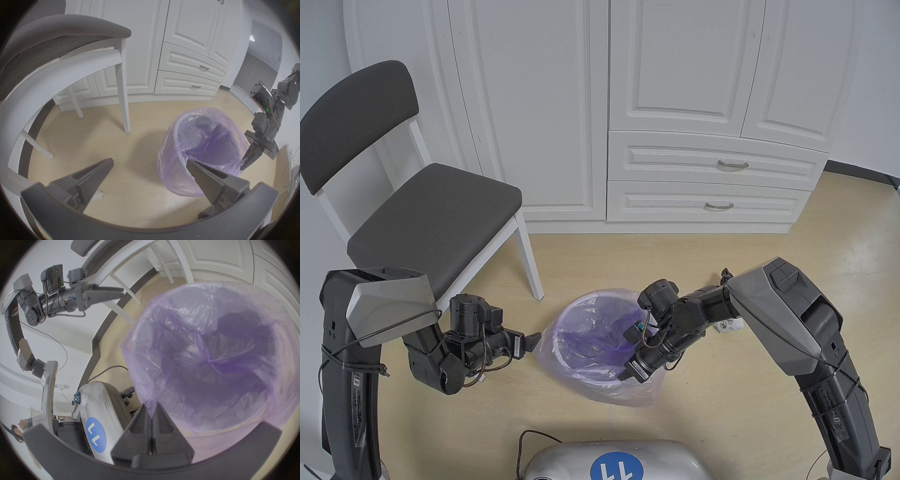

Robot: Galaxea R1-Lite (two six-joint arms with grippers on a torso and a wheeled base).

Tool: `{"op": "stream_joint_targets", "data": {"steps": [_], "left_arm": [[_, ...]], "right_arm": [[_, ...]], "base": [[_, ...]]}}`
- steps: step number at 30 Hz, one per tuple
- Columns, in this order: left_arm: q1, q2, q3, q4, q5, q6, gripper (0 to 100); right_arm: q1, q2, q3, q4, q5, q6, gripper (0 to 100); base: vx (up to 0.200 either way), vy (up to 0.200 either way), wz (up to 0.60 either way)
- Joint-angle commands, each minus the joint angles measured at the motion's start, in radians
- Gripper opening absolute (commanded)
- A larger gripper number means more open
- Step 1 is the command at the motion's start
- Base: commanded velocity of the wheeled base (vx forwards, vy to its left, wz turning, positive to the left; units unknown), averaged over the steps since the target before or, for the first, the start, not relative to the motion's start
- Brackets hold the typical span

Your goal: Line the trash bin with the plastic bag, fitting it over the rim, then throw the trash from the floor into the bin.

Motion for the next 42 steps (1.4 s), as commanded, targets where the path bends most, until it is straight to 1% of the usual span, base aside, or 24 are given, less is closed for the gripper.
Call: {"op": "stream_joint_targets", "data": {"steps": [1, 3, 6, 12, 16, 19, 21, 22, 23, 27, 30, 33, 37, 38, 41, 42], "left_arm": [[0.011, 0.017, -0.012, 0.000, 0.001, 0.000, 100], [0.011, 0.017, -0.013, 0.000, 0.001, 0.000, 100], [0.013, 0.017, -0.016, 0.000, 0.001, 0.000, 100], [0.013, 0.023, -0.016, -0.002, 0.001, 0.000, 100], [0.011, 0.025, -0.015, -0.002, 0.001, 0.002, 100], [0.008, 0.030, -0.015, -0.002, 0.001, 0.002, 100], [0.006, 0.030, -0.015, -0.002, 0.001, 0.002, 100], [0.003, 0.031, -0.010, -0.002, 0.002, 0.005, 100], [0.003, 0.031, -0.010, -0.002, 0.002, 0.005, 100], [0.003, 0.031, -0.010, -0.002, 0.002, 0.005, 100], [0.002, 0.034, -0.010, -0.002, 0.002, 0.006, 100], [-0.009, 0.043, -0.013, -0.002, 0.005, 0.008, 100], [-0.009, 0.043, -0.013, -0.002, 0.005, 0.008, 100], [-0.009, 0.043, -0.013, -0.002, 0.005, 0.008, 100], [-0.009, 0.043, -0.015, -0.002, 0.005, 0.008, 100], [-0.009, 0.045, -0.015, -0.002, 0.005, 0.008, 100]], "right_arm": [[-0.043, 0.066, -0.111, 0.058, -0.005, -0.006, 0], [-0.049, 0.066, -0.115, 0.073, -0.008, -0.011, 0], [-0.075, 0.059, -0.112, 0.089, -0.014, -0.054, 0], [-0.117, 0.005, -0.068, 0.124, -0.011, -0.100, 0], [-0.130, -0.070, 0.053, 0.121, -0.006, -0.160, 0], [-0.132, -0.136, 0.158, 0.110, -0.006, -0.187, 0], [-0.132, -0.145, 0.171, 0.110, -0.006, -0.192, 0], [-0.134, -0.184, 0.231, 0.090, -0.006, -0.212, 0], [-0.134, -0.184, 0.231, 0.090, -0.006, -0.212, 0], [-0.135, -0.253, 0.380, -0.035, -0.023, -0.215, 0], [-0.130, -0.280, 0.472, -0.128, -0.071, -0.213, 0], [-0.127, -0.273, 0.566, -0.282, -0.115, -0.201, 0], [-0.127, -0.242, 0.636, -0.448, -0.129, -0.200, 0], [-0.127, -0.241, 0.652, -0.480, -0.129, -0.196, 100], [-0.126, -0.253, 0.684, -0.540, -0.123, -0.177, 100], [-0.121, -0.280, 0.713, -0.575, -0.118, -0.157, 100]], "base": [[0.000, 0.000, 0.00], [0.000, 0.000, 0.00], [0.000, 0.000, 0.00], [0.000, 0.000, 0.00], [0.000, 0.000, 0.00], [0.000, 0.000, 0.00], [0.000, 0.000, 0.00], [0.000, 0.000, 0.00], [0.000, 0.000, 0.00], [0.000, 0.000, 0.00], [0.000, 0.000, 0.00], [0.000, 0.000, 0.00], [0.000, 0.000, 0.00], [0.000, 0.000, 0.00], [0.000, 0.000, 0.00], [0.000, 0.000, 0.00]]}}
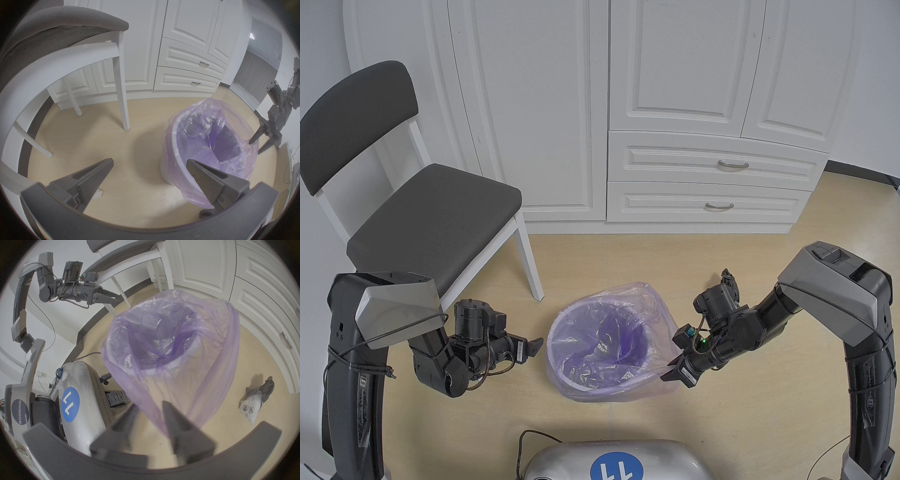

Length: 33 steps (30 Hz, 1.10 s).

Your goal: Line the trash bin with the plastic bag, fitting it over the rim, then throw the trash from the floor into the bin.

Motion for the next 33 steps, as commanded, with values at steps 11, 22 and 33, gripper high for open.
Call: {"op": "stream_joint_targets", "data": {"steps": [11, 22, 33], "left_arm": [[-0.004, -0.010, 0.003, 0.000, 0.006, -0.002, 100], [-0.010, -0.064, 0.002, 0.006, 0.009, -0.008, 100], [-0.018, -0.064, 0.005, 0.008, 0.010, -0.009, 100]], "right_arm": [[0.044, -0.178, 0.491, -0.697, 0.026, 0.298, 100], [0.004, -0.027, 0.390, -1.066, -0.112, 0.559, 100], [-0.071, 0.175, -0.035, -0.526, -0.239, 0.691, 100]], "base": [[0.000, 0.000, 0.00], [0.000, 0.000, 0.00], [0.000, 0.000, 0.00]]}}
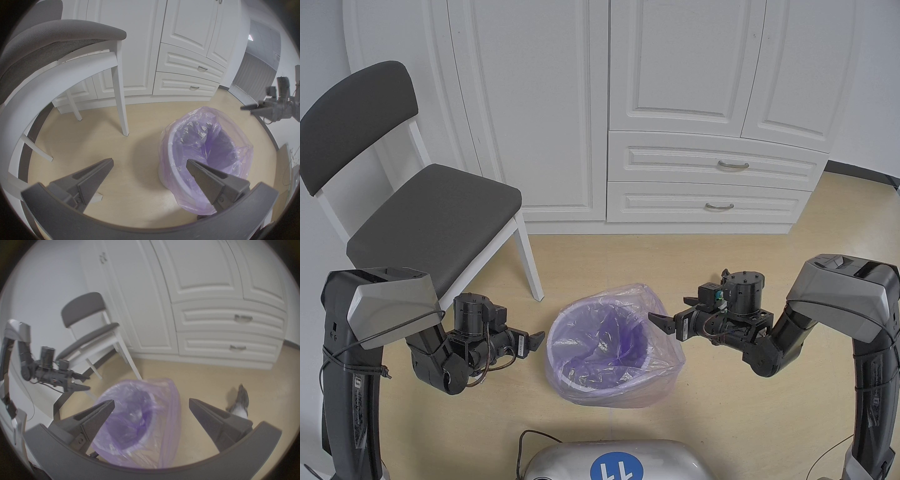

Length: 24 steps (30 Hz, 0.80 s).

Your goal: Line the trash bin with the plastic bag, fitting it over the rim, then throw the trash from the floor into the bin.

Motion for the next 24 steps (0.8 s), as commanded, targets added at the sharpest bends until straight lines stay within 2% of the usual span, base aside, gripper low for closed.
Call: {"op": "stream_joint_targets", "data": {"steps": [1, 5, 10, 13, 17, 19, 22, 24], "left_arm": [[-0.005, -0.023, 0.004, 0.002, 0.002, -0.002, 100], [-0.004, -0.017, 0.002, 0.002, 0.005, -0.003, 100], [0.001, -0.015, -0.012, 0.001, 0.018, -0.002, 100], [0.002, -0.012, -0.018, 0.002, 0.020, -0.003, 100], [0.007, 0.000, -0.019, -0.004, 0.020, -0.003, 100], [0.008, 0.000, -0.021, -0.004, 0.022, -0.003, 100], [0.010, 0.002, -0.022, -0.004, 0.022, -0.003, 100], [0.010, 0.006, -0.022, -0.004, 0.022, -0.002, 100]], "right_arm": [[-0.066, 0.240, -0.355, 0.456, -0.101, 0.139, 100], [-0.083, 0.252, -0.451, 0.585, -0.092, 0.148, 100], [-0.104, 0.325, -0.620, 0.678, -0.103, 0.180, 100], [-0.104, 0.408, -0.778, 0.747, -0.096, 0.177, 100], [-0.086, 0.537, -1.060, 0.967, -0.106, 0.170, 100], [-0.083, 0.566, -1.085, 1.002, -0.106, 0.166, 100], [-0.077, 0.577, -1.085, 1.010, -0.089, 0.099, 100], [-0.075, 0.579, -1.085, 1.007, -0.075, 0.085, 100]], "base": [[0.000, 0.000, 0.00], [0.000, 0.000, 0.00], [0.000, 0.000, 0.00], [0.000, 0.000, 0.00], [0.000, 0.000, 0.00], [0.000, 0.000, 0.00], [0.000, 0.000, 0.00], [0.000, 0.000, 0.00]]}}
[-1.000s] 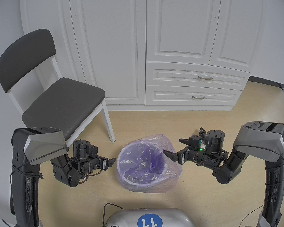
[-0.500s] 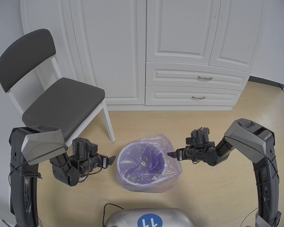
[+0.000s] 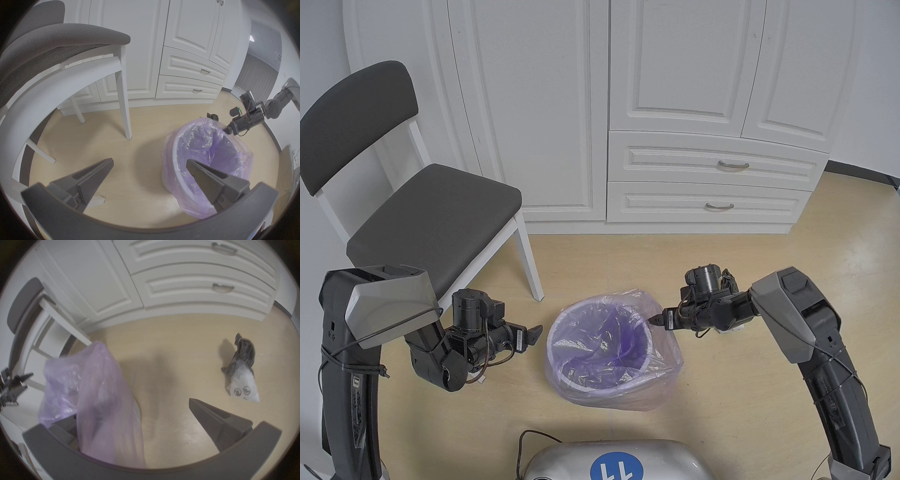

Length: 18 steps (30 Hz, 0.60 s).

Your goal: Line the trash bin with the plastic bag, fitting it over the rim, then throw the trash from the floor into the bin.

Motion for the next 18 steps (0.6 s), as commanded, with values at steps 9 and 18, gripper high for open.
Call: {"op": "stream_joint_targets", "data": {"steps": [9, 18], "left_arm": [[-0.003, 0.049, -0.020, -0.006, 0.003, 0.001, 100], [-0.006, 0.035, -0.011, -0.004, 0.003, 0.001, 100]], "right_arm": [[0.012, 0.133, -0.103, 0.034, 0.038, -0.035, 100], [0.019, -0.148, 0.185, -0.104, 0.030, -0.014, 100]], "base": [[0.000, 0.000, 0.00], [0.000, 0.000, 0.00]]}}
